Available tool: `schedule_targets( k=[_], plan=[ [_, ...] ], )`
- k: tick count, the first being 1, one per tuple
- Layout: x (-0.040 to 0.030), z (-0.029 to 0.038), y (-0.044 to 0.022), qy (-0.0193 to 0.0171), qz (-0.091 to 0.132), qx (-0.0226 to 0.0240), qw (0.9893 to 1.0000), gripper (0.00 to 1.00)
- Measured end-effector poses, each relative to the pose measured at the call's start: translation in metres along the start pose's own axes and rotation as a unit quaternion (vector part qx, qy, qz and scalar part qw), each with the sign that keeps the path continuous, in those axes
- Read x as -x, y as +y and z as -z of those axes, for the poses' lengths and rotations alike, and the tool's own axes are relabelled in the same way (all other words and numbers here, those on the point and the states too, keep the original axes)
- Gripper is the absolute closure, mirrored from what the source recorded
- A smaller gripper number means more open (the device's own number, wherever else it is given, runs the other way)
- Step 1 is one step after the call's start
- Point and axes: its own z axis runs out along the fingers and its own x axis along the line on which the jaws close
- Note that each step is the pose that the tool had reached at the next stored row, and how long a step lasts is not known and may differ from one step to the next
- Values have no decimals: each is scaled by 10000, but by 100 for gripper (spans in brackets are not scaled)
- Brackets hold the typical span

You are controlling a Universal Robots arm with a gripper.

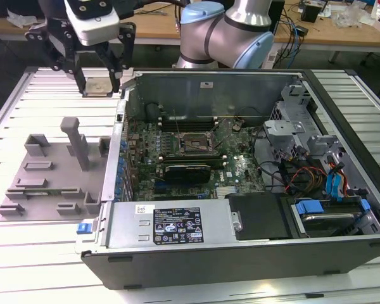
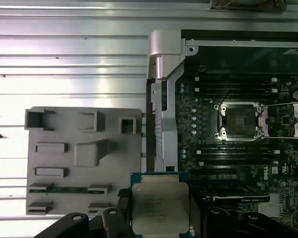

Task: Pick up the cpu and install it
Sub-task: 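Pick up the cpu and move it towards the insertion slot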

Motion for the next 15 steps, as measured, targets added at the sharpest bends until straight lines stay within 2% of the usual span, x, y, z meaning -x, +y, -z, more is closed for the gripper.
schedule_targets(
  k=[1,4,6,8,10,14,15],
  plan=[
    [54,-1,0,0,0,0,10000,45],
    [141,-4,1,1,1,0,10000,45],
    [237,-7,2,0,0,0,10000,45],
    [422,-12,3,0,0,0,10000,45],
    [486,-14,3,1,1,0,10000,45],
    [714,-21,4,0,0,0,10000,45],
    [742,-22,5,0,0,0,10000,45]
  ],
)
